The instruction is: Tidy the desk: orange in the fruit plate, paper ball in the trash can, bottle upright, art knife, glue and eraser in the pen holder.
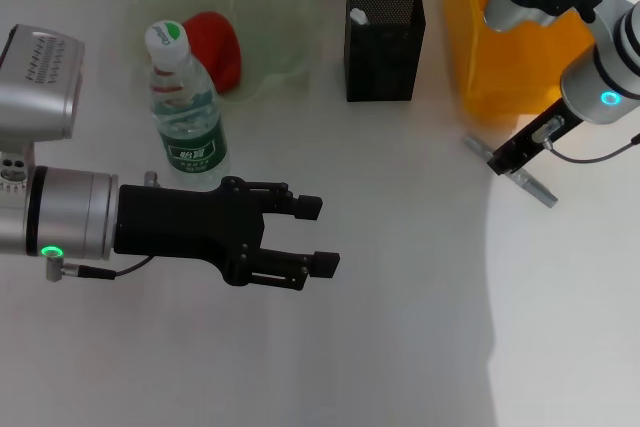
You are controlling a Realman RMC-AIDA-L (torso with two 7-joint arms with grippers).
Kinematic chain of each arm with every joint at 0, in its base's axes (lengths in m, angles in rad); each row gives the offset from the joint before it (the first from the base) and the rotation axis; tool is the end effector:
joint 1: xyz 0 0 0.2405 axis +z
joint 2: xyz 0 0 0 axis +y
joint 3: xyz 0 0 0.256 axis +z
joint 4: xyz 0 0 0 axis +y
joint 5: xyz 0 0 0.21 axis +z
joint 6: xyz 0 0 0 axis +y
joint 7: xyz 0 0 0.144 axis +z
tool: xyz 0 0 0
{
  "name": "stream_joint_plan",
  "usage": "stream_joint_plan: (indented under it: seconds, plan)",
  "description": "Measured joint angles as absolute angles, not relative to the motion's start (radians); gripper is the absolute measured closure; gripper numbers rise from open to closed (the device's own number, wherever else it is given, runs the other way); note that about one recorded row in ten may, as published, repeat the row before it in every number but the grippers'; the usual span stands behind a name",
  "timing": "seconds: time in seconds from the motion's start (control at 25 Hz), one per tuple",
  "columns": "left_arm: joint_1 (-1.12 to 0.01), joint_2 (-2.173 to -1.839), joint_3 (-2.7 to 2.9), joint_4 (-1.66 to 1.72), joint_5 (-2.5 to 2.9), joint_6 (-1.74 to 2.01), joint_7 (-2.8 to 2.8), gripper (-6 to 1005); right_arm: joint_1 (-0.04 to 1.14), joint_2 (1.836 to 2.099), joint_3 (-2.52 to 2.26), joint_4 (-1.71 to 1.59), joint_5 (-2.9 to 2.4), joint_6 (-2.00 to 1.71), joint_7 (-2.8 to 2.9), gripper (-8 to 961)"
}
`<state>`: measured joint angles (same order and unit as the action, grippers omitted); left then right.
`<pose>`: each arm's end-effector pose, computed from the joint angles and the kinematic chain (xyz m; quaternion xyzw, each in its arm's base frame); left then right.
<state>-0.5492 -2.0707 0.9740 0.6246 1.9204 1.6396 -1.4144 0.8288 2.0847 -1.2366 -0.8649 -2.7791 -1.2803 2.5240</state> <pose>-0.2339 0.3068 -0.0338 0.9601 0.1767 0.2164 0.0124 0.2140 0.4075 -0.0233 -0.8826 0.3547 -0.2138 0.2224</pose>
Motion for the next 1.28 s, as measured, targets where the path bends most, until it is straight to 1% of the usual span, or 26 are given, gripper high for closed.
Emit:
stream_joint_plan:
  seconds: [0.04,0.08,0.2,0.24,0.28,0.36,0.44,0.48,0.56,0.6,0.64,0.68,0.8,0.84,0.92,1.0,1.04,1.08,1.24,1.28]
  plan:
    - [-0.549,-2.071,0.974,0.624,1.92,1.64,-1.414,222,0.81,2.084,-1.236,-0.924,-2.759,-1.307,2.522,814]
    - [-0.549,-2.071,0.974,0.624,1.92,1.64,-1.414,222,0.81,2.084,-1.236,-0.924,-2.759,-1.307,2.522,815]
    - [-0.549,-2.071,0.974,0.624,1.92,1.64,-1.415,221,0.759,2.082,-1.227,-1.065,-2.665,-1.377,2.507,816]
    - [-0.549,-2.071,0.974,0.624,1.92,1.64,-1.415,221,0.713,2.08,-1.214,-1.177,-2.56,-1.411,2.499,817]
    - [-0.549,-2.071,0.974,0.624,1.92,1.64,-1.415,221,0.713,2.08,-1.214,-1.177,-2.56,-1.411,2.499,818]
    - [-0.549,-2.071,0.974,0.624,1.92,1.64,-1.415,221,0.665,2.078,-1.187,-1.272,-2.447,-1.413,2.486,819]
    - [-0.549,-2.072,0.971,0.624,1.92,1.638,-1.415,221,0.59,2.08,-1.098,-1.349,-2.217,-1.337,2.401,820]
    - [-0.549,-2.072,0.971,0.624,1.92,1.638,-1.415,221,0.59,2.08,-1.098,-1.349,-2.217,-1.337,2.401,820]
    - [-0.549,-2.072,0.971,0.624,1.92,1.637,-1.416,221,0.552,2.08,-1.061,-1.328,-2.045,-1.245,2.316,821]
    - [-0.55,-2.072,0.971,0.624,1.92,1.637,-1.416,221,0.539,2.078,-1.053,-1.294,-1.951,-1.193,2.258,822]
    - [-0.551,-2.072,0.971,0.624,1.92,1.637,-1.416,221,0.529,2.077,-1.047,-1.195,-1.765,-1.111,2.105,822]
    - [-0.551,-2.072,0.971,0.624,1.921,1.636,-1.416,221,0.529,2.077,-1.047,-1.195,-1.765,-1.111,2.105,823]
    - [-0.558,-2.072,0.972,0.624,1.919,1.635,-1.416,221,0.555,2.077,-1.026,-1.005,-1.549,-1.061,1.872,824]
    - [-0.559,-2.072,0.972,0.624,1.918,1.634,-1.416,221,0.592,2.077,-1.017,-0.856,-1.419,-1.051,1.719,825]
    - [-0.559,-2.072,0.973,0.623,1.916,1.634,-1.416,221,0.611,2.076,-1.013,-0.79,-1.375,-1.044,1.656,826]
    - [-0.559,-2.073,0.973,0.622,1.914,1.634,-1.416,221,0.655,2.076,-1.003,-0.659,-1.299,-1.025,1.532,827]
    - [-0.559,-2.073,0.973,0.622,1.913,1.634,-1.416,221,0.696,2.077,-0.991,-0.563,-1.253,-0.991,1.434,827]
    - [-0.559,-2.073,0.973,0.622,1.913,1.634,-1.416,221,0.696,2.077,-0.991,-0.563,-1.253,-0.991,1.434,827]
    - [-0.56,-2.074,0.973,0.621,1.91,1.634,-1.425,221,0.783,2.084,-0.995,-0.428,-1.229,-0.854,1.311,828]
    - [-0.56,-2.074,0.973,0.621,1.91,1.634,-1.425,220,0.783,2.084,-0.995,-0.428,-1.229,-0.854,1.311,828]
